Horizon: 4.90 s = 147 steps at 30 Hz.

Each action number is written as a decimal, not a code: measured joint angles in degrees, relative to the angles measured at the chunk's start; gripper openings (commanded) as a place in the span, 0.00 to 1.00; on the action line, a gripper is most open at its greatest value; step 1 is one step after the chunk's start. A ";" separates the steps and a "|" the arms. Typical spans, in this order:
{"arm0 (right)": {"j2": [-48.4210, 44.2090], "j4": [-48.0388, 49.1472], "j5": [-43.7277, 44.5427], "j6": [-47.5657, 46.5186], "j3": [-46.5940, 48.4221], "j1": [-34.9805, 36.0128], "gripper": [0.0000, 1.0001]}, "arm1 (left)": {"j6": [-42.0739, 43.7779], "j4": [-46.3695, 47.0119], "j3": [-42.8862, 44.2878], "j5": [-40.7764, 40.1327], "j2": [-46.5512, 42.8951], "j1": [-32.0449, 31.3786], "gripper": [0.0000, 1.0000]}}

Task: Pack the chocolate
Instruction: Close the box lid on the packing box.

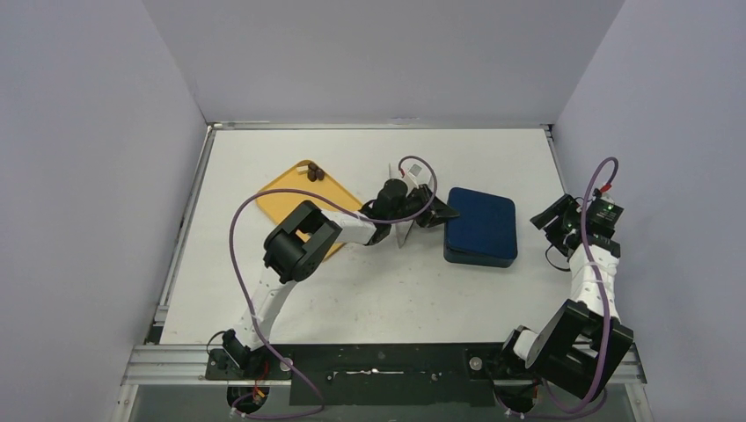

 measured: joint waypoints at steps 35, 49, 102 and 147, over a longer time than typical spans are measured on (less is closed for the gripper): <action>6.32 2.75 -4.20 -0.87 -1.27 3.54 0.49 | 3.39 -3.04 4.09 -2.12 2.64 -0.74 0.03; 10.01 3.54 -4.72 -2.34 -1.27 6.14 0.38 | 7.37 -7.17 5.25 -2.25 2.60 -0.98 0.29; 20.09 6.10 -4.68 -7.50 7.10 9.99 0.11 | 31.89 -38.45 19.71 -3.30 2.40 0.44 0.42; 17.46 7.78 1.64 -5.22 4.55 13.31 0.21 | 35.36 -39.23 14.82 -5.09 -1.60 0.11 0.25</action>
